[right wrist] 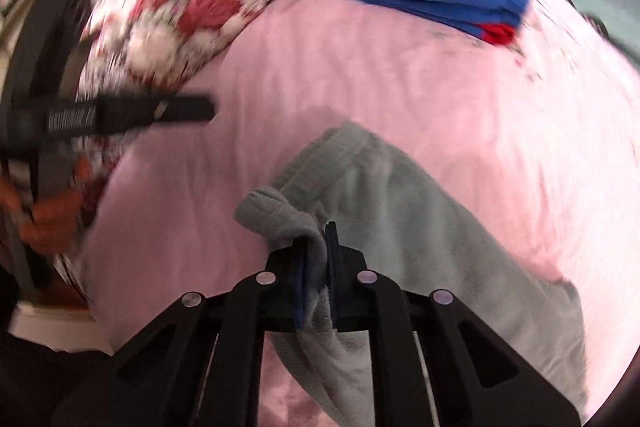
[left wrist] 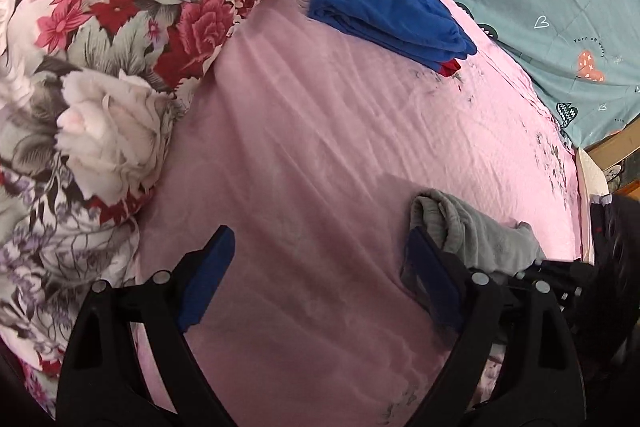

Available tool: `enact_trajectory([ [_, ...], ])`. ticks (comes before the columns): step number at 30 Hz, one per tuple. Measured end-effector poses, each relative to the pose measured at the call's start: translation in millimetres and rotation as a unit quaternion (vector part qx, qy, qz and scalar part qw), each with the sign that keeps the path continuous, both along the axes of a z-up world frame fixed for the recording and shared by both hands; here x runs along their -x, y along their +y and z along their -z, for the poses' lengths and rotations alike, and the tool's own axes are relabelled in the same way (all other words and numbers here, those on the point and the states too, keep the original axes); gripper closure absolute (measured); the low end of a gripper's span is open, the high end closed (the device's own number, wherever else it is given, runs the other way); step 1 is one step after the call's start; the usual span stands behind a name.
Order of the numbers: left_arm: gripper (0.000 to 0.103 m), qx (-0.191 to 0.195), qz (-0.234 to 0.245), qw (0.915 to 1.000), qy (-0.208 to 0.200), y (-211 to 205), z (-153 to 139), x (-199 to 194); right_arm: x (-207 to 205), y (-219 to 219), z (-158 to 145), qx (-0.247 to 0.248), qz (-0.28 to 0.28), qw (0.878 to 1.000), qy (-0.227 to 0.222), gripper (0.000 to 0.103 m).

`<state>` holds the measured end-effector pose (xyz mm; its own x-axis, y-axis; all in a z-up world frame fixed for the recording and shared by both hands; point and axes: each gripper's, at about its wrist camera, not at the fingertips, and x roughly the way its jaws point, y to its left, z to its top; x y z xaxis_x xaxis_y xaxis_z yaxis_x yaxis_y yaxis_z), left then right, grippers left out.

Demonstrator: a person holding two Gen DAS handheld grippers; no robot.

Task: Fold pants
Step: 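Grasp the waistband with the right tool and fold it over the cuffs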

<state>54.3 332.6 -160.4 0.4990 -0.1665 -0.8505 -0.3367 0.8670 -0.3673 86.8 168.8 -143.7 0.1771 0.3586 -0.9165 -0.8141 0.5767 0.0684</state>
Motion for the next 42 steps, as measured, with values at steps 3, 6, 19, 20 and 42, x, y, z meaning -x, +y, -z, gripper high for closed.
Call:
enact_trajectory([
  [3,0.013,0.003,-0.002,1.0,0.001,5.0,-0.3,-1.6,14.1,9.0,7.1,0.025,-0.033,0.999,-0.035,0.084],
  [6,0.013,0.003,-0.005,1.0,0.003,8.7,0.5,-2.2,23.8,16.4,18.6,0.063,-0.061,0.994,-0.072,0.069],
  [19,0.013,0.023,0.003,0.9997,-0.001,6.2,-1.2,-4.2,-59.9,-62.6,-0.1,-0.127,0.15,0.962,0.188,0.089],
  [20,0.013,0.038,0.004,0.9992,-0.005,5.8,-1.0,-6.0,-62.9,-69.2,-2.9,-0.136,0.162,0.958,0.193,0.089],
  [42,0.03,0.412,0.095,0.9063,0.004,-46.8,33.7,-61.4,-9.8,-47.8,-30.0,-0.042,0.056,0.997,-0.021,0.064],
])
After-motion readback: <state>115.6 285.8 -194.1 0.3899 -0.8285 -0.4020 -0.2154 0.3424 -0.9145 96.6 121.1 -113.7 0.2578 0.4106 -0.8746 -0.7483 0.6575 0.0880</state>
